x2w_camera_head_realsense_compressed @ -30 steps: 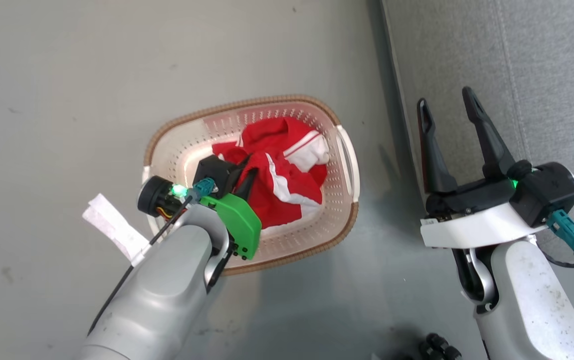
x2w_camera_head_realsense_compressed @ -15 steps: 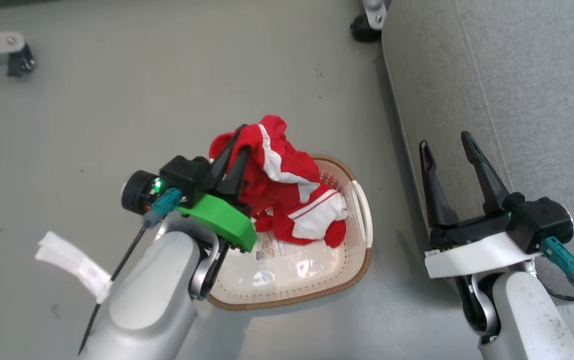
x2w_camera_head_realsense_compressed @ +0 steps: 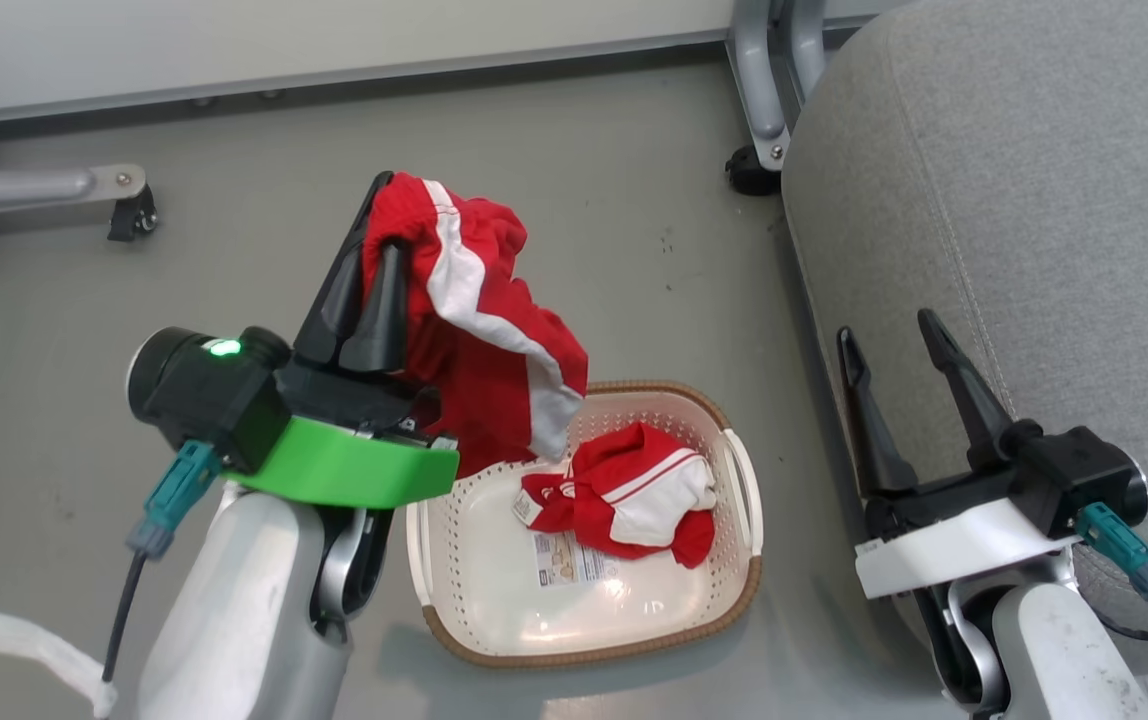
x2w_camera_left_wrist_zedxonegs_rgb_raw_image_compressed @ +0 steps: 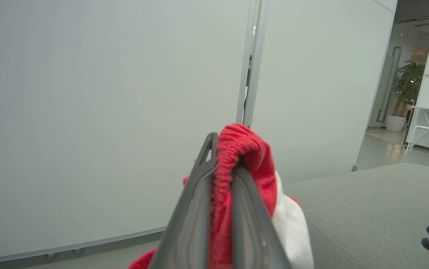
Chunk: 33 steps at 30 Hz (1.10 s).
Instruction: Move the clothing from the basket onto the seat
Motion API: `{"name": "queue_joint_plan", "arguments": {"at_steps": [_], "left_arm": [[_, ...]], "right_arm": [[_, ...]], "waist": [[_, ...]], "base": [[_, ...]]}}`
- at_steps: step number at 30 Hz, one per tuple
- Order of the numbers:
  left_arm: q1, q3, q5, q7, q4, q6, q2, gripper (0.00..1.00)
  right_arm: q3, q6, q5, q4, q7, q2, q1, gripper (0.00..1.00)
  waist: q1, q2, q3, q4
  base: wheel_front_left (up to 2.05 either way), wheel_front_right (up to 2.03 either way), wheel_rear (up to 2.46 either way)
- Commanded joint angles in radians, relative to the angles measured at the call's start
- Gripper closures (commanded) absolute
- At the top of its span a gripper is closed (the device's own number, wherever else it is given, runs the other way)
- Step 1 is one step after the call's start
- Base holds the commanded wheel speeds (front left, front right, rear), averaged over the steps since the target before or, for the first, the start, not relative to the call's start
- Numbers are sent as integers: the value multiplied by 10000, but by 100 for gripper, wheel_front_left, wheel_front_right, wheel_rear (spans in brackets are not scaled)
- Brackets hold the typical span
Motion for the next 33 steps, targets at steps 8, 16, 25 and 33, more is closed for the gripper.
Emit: {"name": "queue_joint_plan", "arguments": {"at_steps": [8,16,25,33], "left_arm": [[1111,429,608,-6,-1007,-332,-229,100],[1999,423,805,-6,-1239,-411,-389,100],[2461,433,836,-6,-1378,-444,-481,100],[2561,427,822,-6,-1372,-474,-531,100]], "right_arm": [[306,1,105,-9,197,5,557,0],[533,1,224,79,261,51,955,0],[566,1,243,59,369,81,1260,0],[646,1,246,-16,454,96,1282,0]], "waist": [[1,0,-722,-80],[1,0,-1220,-214],[1,0,-1495,-199],[1,0,-1525,-183]], "base": [[0,0,0],[0,0,0],[0,0,0],[0,0,0]]}}
